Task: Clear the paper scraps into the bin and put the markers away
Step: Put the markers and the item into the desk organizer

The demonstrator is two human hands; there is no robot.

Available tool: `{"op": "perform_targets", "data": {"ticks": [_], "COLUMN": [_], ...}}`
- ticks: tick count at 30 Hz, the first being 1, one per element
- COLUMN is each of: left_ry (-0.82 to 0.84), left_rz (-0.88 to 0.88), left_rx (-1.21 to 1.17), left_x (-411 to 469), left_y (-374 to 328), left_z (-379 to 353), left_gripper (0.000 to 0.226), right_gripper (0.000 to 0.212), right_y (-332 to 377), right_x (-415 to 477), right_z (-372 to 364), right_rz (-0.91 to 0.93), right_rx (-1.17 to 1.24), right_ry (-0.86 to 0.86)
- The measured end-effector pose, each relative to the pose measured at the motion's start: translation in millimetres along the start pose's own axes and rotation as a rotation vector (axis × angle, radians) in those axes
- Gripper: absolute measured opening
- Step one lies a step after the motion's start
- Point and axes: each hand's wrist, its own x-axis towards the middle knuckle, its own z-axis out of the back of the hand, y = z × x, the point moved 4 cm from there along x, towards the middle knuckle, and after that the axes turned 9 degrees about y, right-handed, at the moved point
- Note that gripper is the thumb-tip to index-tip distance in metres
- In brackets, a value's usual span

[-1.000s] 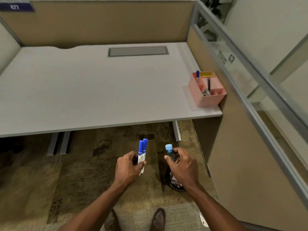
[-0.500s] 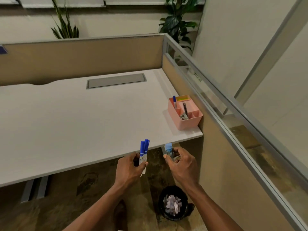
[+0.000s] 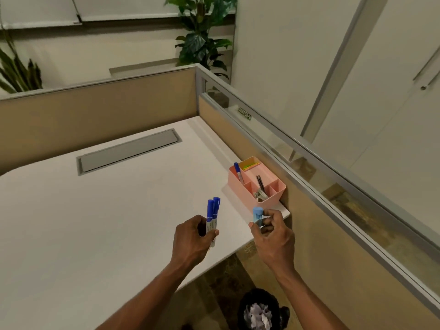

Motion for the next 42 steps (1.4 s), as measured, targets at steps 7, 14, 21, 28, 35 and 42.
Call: {"op": "perform_targets", "data": {"ticks": [7,14,21,28,35,42], "left_ry": [0.105,0.162,0.152,0.092,0.083,0.129], "left_rz": [-0.057,-0.053,-0.004,0.067,0.095,0.098], "left_rx": [-0.031,-0.044,-0.059,-0.069,-0.081,-0.085], "left_x": [56,86,113,141,148,147], "left_y": [-2,-3,-16,-27,-35,-37], "left_z": [8,-17,-33,-41,-55,-64], "left_gripper": [0.027,0.035,0.031,0.036,0.039,0.038], "right_gripper": [0.057,0.064,0.042,0.042,0.051,0.045], "right_y": [11,2,-24,-41,-58,-73], "right_x": [18,45,105,164,179,177], "right_z": [-9,13,38,43,32,19], "right_rz": [-0.026,0.050,0.068,0.161,0.233,0.126], "right_rx": [0.013,-0.186,-0.242,-0.406,-0.620,-0.703], "right_ry": [-0.124,-0.223,-0.313,-0.256,-0.234,-0.205]}}
